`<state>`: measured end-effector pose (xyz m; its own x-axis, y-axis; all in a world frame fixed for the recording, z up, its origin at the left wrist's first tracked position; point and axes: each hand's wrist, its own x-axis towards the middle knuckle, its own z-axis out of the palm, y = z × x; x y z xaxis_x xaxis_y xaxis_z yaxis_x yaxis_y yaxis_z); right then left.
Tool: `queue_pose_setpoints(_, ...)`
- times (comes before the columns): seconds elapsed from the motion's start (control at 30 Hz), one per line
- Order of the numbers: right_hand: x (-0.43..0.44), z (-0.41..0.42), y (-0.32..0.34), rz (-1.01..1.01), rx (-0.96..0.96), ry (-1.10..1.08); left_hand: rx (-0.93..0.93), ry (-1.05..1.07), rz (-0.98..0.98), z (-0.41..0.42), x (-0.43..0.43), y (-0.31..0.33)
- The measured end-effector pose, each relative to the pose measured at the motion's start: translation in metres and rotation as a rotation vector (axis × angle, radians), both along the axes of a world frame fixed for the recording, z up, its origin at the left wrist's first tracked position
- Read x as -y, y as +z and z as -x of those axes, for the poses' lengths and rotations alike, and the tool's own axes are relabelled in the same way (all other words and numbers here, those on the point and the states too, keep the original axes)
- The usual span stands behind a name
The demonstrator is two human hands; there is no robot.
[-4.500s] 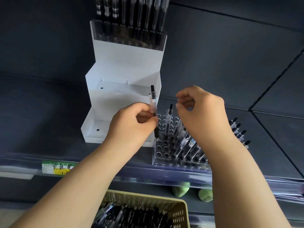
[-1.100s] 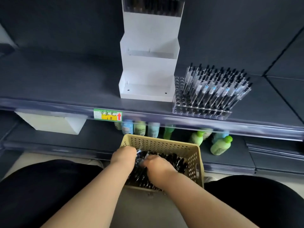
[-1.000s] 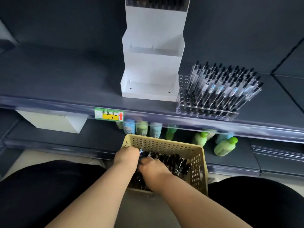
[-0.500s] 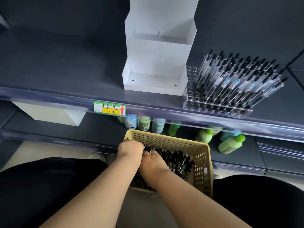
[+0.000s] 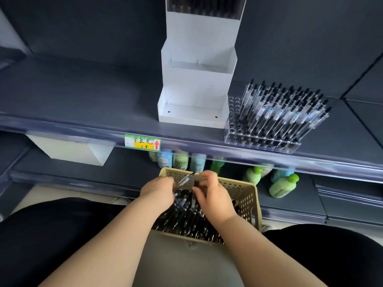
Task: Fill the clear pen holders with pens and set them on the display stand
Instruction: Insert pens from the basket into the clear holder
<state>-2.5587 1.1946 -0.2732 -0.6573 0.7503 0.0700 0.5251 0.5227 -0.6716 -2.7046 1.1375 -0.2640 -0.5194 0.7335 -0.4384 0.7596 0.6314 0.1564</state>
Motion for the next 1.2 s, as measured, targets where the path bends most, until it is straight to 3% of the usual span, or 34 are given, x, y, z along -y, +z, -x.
queue_pose_setpoints(0.23,0.001,-0.012,0.014,0.54,-0.25,-0.358,0.251,0.084,-0.307,-0.013,0.017,0.013)
queue_pose_setpoints(0.37,0.004,-0.017,0.02,1.077,-0.662,-0.461,0.325,0.141,-0.439,-0.02,0.02,0.018)
queue_pose_setpoints(0.43,0.006,-0.017,0.025,1.172,-0.767,-0.402,0.354,0.148,-0.498,-0.025,0.02,0.022)
queue_pose_setpoints(0.5,0.009,-0.015,0.03,1.094,-0.712,-0.319,0.368,0.149,-0.555,-0.028,0.019,0.025)
queue_pose_setpoints(0.7,0.001,-0.01,0.055,0.463,-0.3,-0.234,0.425,0.149,-0.73,-0.037,0.004,0.056)
queue_pose_setpoints(0.77,-0.009,-0.008,0.075,0.301,-0.303,-0.243,0.431,0.13,-0.792,-0.039,-0.005,0.073)
queue_pose_setpoints(1.07,-0.069,-0.008,0.196,0.044,-0.498,-0.223,0.477,0.064,-0.969,-0.025,-0.06,0.136)
queue_pose_setpoints(1.2,-0.101,-0.009,0.224,-0.158,-0.437,-0.278,0.483,0.046,-1.039,-0.016,-0.095,0.149)
